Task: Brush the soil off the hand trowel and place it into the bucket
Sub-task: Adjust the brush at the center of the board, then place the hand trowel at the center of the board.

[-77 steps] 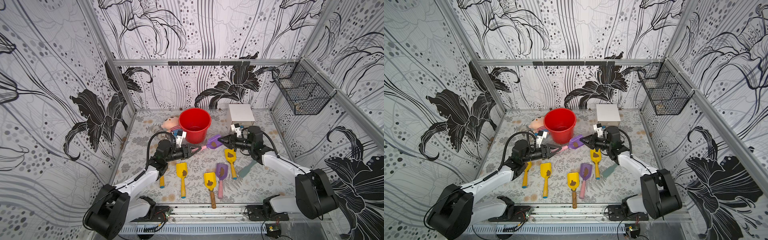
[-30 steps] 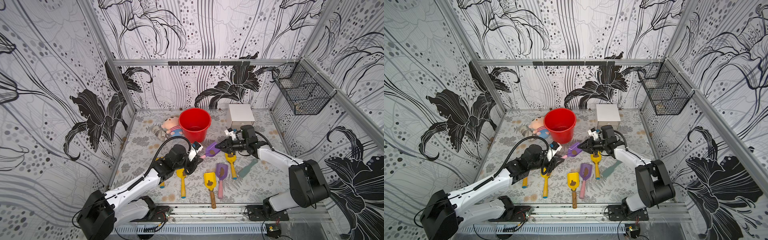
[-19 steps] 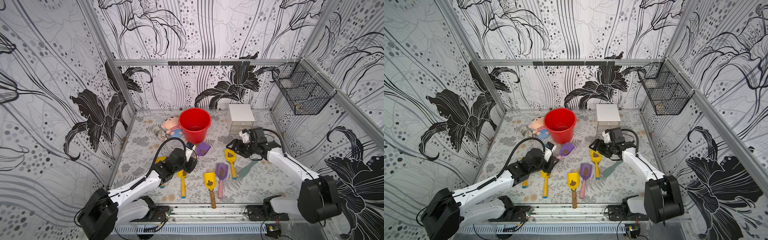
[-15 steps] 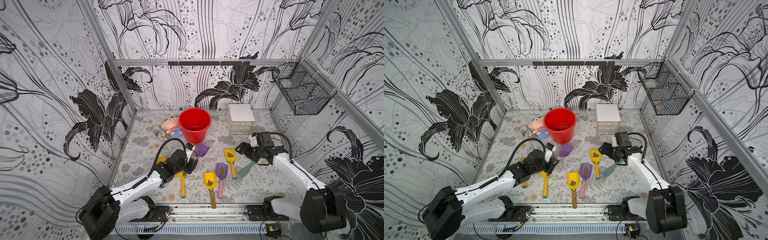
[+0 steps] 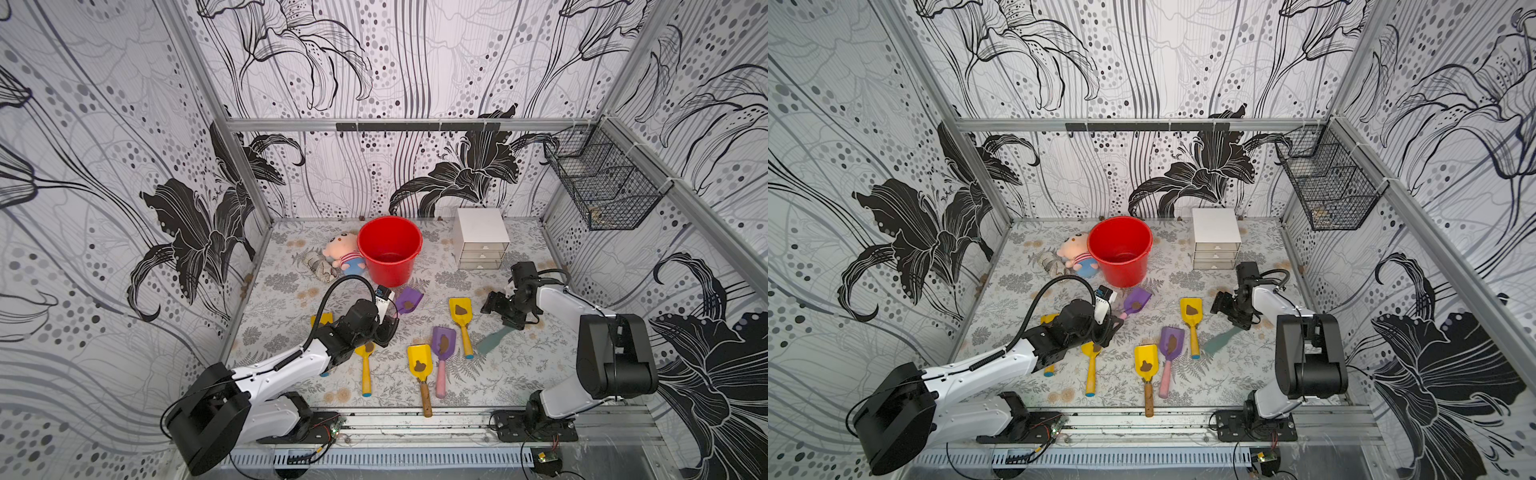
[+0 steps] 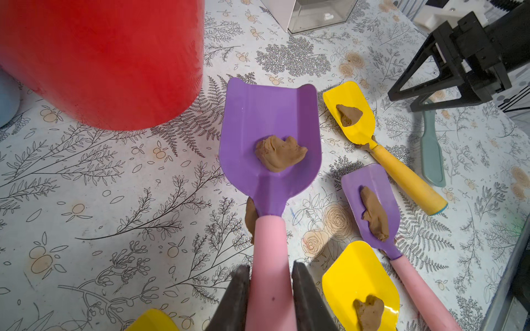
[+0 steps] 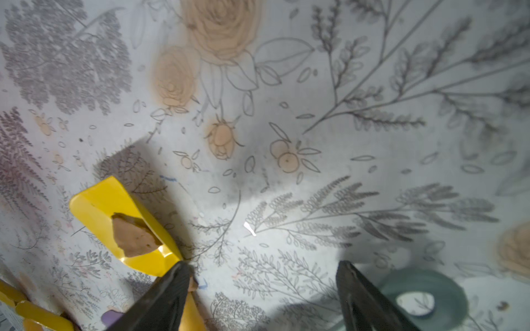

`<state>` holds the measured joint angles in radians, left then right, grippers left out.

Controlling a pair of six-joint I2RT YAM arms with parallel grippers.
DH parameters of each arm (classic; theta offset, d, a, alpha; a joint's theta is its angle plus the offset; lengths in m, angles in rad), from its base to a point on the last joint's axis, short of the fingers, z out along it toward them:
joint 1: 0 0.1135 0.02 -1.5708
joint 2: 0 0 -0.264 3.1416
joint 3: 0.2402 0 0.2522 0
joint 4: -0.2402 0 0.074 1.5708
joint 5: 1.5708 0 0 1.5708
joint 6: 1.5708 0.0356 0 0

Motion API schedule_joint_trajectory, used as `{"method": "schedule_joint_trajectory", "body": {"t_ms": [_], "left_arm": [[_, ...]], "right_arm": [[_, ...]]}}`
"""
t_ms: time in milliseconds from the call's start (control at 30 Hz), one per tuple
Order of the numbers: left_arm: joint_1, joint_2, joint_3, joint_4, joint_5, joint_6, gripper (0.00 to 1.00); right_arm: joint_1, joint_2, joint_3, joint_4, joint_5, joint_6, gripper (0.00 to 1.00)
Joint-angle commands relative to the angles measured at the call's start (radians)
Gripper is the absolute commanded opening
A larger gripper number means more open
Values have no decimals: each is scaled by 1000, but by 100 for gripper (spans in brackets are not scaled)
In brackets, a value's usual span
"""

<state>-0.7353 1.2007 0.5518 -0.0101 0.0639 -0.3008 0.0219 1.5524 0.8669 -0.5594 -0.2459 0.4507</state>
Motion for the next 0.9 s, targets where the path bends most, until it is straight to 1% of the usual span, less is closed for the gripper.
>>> {"method": "schedule_joint_trajectory", "body": {"t_ms": [0,233,367,433,567,700,867], "left_arm": [[-9,-30,-9,58,-6,-10,0],[-9,-56,-20,45,-8,-13,0],[-8,-65,-21,-37,-67,-83,0],[-10,-68,-24,-77,-96,-116,0],[-14,-27,-9,-90,-89,-120,0],[-30,41,16,-88,-78,-133,0],[-38,70,15,-59,-69,-154,0]], "right_arm": [[-14,-39,-40,-131,-3,-10,83],[-30,-137,-105,-248,-33,17,82],[-25,-222,-144,-280,0,33,80],[7,-249,-155,-278,42,39,79],[151,-256,-157,-271,183,60,78],[192,-254,-165,-260,211,68,77],[253,-236,-157,-267,229,79,72]]}}
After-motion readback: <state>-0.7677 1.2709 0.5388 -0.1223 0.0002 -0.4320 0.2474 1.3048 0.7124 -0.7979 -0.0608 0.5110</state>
